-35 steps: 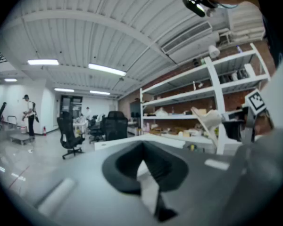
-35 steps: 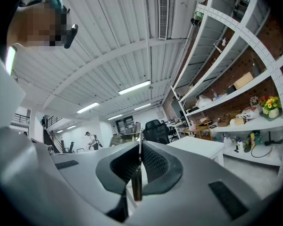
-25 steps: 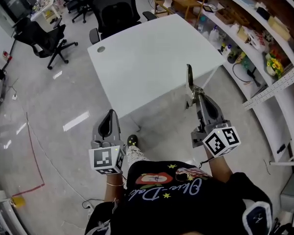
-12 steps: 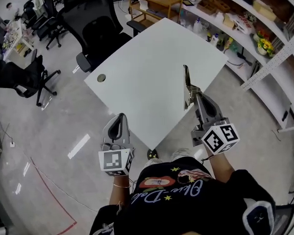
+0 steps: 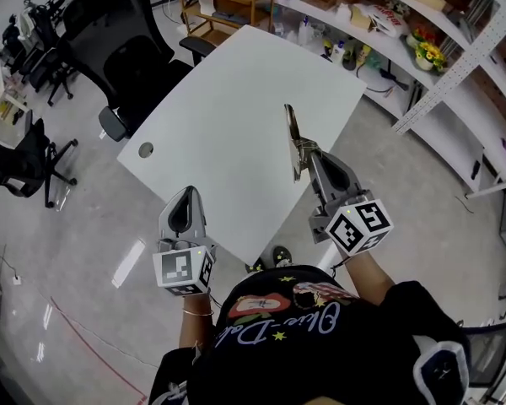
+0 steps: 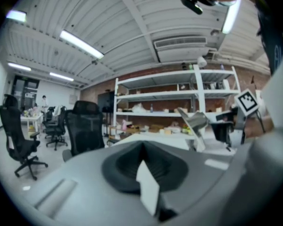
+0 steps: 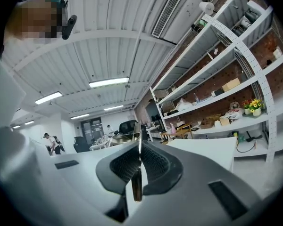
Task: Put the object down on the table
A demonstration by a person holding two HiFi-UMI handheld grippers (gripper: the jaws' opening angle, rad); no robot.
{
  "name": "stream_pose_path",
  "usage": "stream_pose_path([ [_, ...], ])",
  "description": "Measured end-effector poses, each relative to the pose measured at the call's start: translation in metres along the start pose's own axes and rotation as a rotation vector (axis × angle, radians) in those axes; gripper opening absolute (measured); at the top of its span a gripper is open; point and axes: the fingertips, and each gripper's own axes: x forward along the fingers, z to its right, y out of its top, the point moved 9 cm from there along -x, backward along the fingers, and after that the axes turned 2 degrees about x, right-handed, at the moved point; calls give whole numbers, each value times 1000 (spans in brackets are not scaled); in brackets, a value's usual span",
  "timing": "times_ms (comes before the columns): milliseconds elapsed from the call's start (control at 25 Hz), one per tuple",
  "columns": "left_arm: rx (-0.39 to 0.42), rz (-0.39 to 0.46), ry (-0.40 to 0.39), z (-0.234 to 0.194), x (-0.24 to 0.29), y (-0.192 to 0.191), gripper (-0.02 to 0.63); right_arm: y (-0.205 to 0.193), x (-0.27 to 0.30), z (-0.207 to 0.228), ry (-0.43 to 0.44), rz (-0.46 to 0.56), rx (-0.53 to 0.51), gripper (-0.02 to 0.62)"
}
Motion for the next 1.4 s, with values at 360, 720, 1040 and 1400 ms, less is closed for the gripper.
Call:
stream_pose_path([
  [360, -1, -12, 32, -9, 26, -3, -2, -31, 88, 29, -73, -147, -297, 17],
  [720, 1, -46, 53, -25, 35, -1, -2, -103, 195, 56, -133, -448, -886, 17],
  [1040, -15, -96, 89, -39, 33, -13, -2, -159, 219, 65, -120, -582, -1129, 18],
  [1400, -29, -115, 108, -46, 35, -19, -2, -193, 220, 54, -112, -558, -1311, 18],
])
